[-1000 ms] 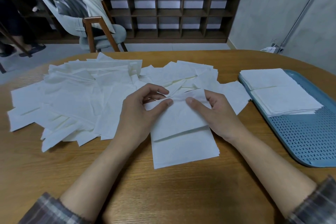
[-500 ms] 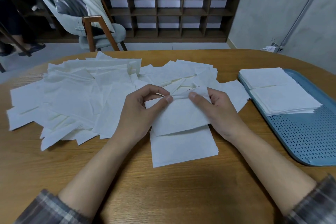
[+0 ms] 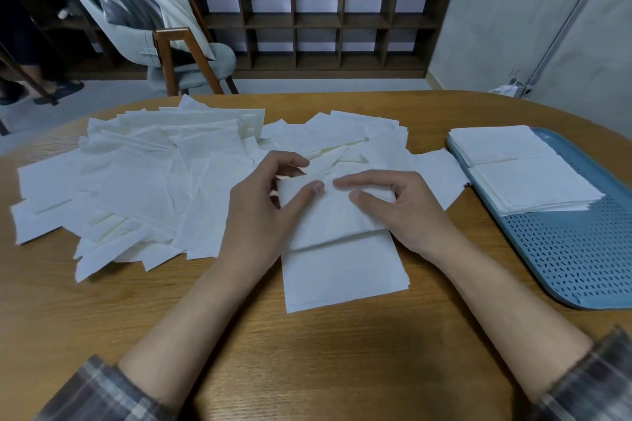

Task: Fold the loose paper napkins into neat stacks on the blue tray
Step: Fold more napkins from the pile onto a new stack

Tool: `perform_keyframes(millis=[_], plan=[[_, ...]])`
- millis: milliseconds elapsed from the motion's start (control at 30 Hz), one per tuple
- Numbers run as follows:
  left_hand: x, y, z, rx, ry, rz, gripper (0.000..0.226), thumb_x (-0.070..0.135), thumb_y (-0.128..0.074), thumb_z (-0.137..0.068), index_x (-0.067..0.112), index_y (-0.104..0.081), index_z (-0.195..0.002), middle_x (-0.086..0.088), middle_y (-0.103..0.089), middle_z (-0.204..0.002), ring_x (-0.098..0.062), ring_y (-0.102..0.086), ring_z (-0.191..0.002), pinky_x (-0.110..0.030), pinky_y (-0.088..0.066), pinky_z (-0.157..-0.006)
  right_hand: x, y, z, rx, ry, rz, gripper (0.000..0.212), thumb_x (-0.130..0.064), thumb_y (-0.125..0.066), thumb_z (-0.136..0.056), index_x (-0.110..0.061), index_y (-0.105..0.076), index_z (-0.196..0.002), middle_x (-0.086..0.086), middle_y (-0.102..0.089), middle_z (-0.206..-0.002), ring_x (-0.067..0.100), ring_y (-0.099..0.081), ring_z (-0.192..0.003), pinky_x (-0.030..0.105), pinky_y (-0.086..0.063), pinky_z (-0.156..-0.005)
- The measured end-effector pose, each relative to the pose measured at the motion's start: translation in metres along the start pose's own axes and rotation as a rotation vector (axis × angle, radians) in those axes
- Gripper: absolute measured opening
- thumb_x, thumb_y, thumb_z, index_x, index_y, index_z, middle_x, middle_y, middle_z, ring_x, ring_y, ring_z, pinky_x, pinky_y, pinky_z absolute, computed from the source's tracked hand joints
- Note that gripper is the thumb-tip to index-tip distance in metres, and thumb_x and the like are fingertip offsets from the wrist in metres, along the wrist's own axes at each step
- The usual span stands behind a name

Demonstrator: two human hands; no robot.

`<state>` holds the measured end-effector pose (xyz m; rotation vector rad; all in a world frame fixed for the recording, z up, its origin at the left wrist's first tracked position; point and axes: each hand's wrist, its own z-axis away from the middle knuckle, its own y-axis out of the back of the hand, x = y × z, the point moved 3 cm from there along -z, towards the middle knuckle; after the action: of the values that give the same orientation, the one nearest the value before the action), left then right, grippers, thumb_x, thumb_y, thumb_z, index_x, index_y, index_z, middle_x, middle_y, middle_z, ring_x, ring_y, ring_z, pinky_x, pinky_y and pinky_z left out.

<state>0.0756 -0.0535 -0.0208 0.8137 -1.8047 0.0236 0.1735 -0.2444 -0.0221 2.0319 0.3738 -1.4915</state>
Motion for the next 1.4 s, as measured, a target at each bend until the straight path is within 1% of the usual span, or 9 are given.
perform_keyframes(millis=[100,200,300,567,833,1000,1133,1267,1400], plan=[[-0.003,-0.003,-0.001,-0.121,-0.089,-0.184,0.038,0.03,-0.085,-0.087,0.033,-0.059,-0.115,0.017,-0.059,-0.117,-0.009,-0.06,-0.102,-0.012,-0.043,-0.077,0.005,0.014,-0.005,0.179,-0.013,0.096,0.029,-0.002,-0.065,-0.101,-0.023,-0.082,-0.111,-0.027,-0.075,-0.113,-0.014,-0.062,-0.116,0.002,-0.04,-0.096],[-0.008,-0.009,0.002,-0.384,-0.101,-0.268,0.023,0.038,-0.086,-0.085,0.032,-0.071,-0.102,0.017,-0.065,-0.098,-0.008,-0.063,-0.093,-0.02,-0.046,-0.078,0.01,0.025,-0.008,0.273,-0.023,0.129,0.033,-0.002,-0.064,-0.1,-0.027,-0.081,-0.115,-0.032,-0.072,-0.116,-0.018,-0.058,-0.117,0.001,-0.038,-0.097],[-0.01,-0.015,0.007,-0.536,-0.072,-0.282,0.023,0.046,-0.085,-0.085,0.032,-0.08,-0.103,0.016,-0.066,-0.095,-0.004,-0.063,-0.095,-0.02,-0.049,-0.081,0.01,0.026,-0.007,0.279,-0.015,0.12,0.036,0.0,-0.064,-0.099,-0.027,-0.08,-0.116,-0.035,-0.071,-0.116,-0.019,-0.056,-0.118,0.0,-0.037,-0.098],[-0.003,-0.014,0.009,-0.56,-0.022,-0.156,0.005,0.028,-0.086,-0.088,0.029,-0.081,-0.087,0.011,-0.071,-0.092,-0.006,-0.066,-0.09,-0.011,-0.045,-0.077,0.008,0.02,-0.006,0.224,0.003,0.118,0.037,0.0,-0.064,-0.099,-0.03,-0.079,-0.115,-0.027,-0.073,-0.12,-0.013,-0.058,-0.123,0.003,-0.037,-0.103],[0.001,-0.012,0.009,-0.556,-0.074,-0.171,0.004,0.026,-0.081,-0.092,0.028,-0.078,-0.09,0.016,-0.076,-0.092,-0.005,-0.07,-0.095,-0.014,-0.048,-0.081,0.007,0.02,-0.007,0.223,-0.008,0.117,0.038,-0.002,-0.064,-0.099,-0.033,-0.079,-0.115,-0.038,-0.07,-0.115,-0.017,-0.056,-0.12,0.003,-0.039,-0.1],[0.001,-0.01,0.008,-0.514,-0.055,-0.163,0.02,0.02,-0.086,-0.088,0.028,-0.081,-0.106,0.014,-0.074,-0.091,-0.004,-0.069,-0.093,-0.011,-0.048,-0.081,0.008,0.019,-0.007,0.215,-0.011,0.105,0.039,-0.002,-0.065,-0.099,-0.036,-0.078,-0.113,-0.038,-0.07,-0.116,-0.017,-0.055,-0.121,0.004,-0.04,-0.101],[0.002,-0.01,0.007,-0.486,-0.043,-0.162,0.008,0.021,-0.086,-0.087,0.026,-0.08,-0.088,0.017,-0.075,-0.086,-0.003,-0.069,-0.088,-0.01,-0.045,-0.076,0.007,0.019,-0.006,0.211,0.004,0.041,0.035,-0.001,-0.066,-0.098,-0.027,-0.079,-0.117,-0.028,-0.074,-0.119,-0.012,-0.059,-0.122,0.009,-0.043,-0.104],[0.004,-0.01,0.009,-0.503,-0.081,-0.181,0.01,0.019,-0.084,-0.088,0.026,-0.077,-0.085,0.016,-0.075,-0.087,-0.006,-0.07,-0.09,-0.015,-0.05,-0.078,0.006,0.021,-0.005,0.21,0.002,-0.01,0.031,-0.005,-0.066,-0.099,-0.025,-0.079,-0.119,-0.026,-0.074,-0.12,-0.011,-0.059,-0.121,0.006,-0.043,-0.099],[0.007,-0.01,0.01,-0.486,-0.167,-0.15,0.014,0.015,-0.085,-0.086,0.024,-0.075,-0.085,0.013,-0.072,-0.102,-0.013,-0.07,-0.103,-0.027,-0.054,-0.09,0.007,0.022,-0.006,0.202,0.005,-0.025,0.028,-0.007,-0.066,-0.099,-0.024,-0.079,-0.119,-0.02,-0.075,-0.124,-0.009,-0.059,-0.124,0.004,-0.041,-0.098]])
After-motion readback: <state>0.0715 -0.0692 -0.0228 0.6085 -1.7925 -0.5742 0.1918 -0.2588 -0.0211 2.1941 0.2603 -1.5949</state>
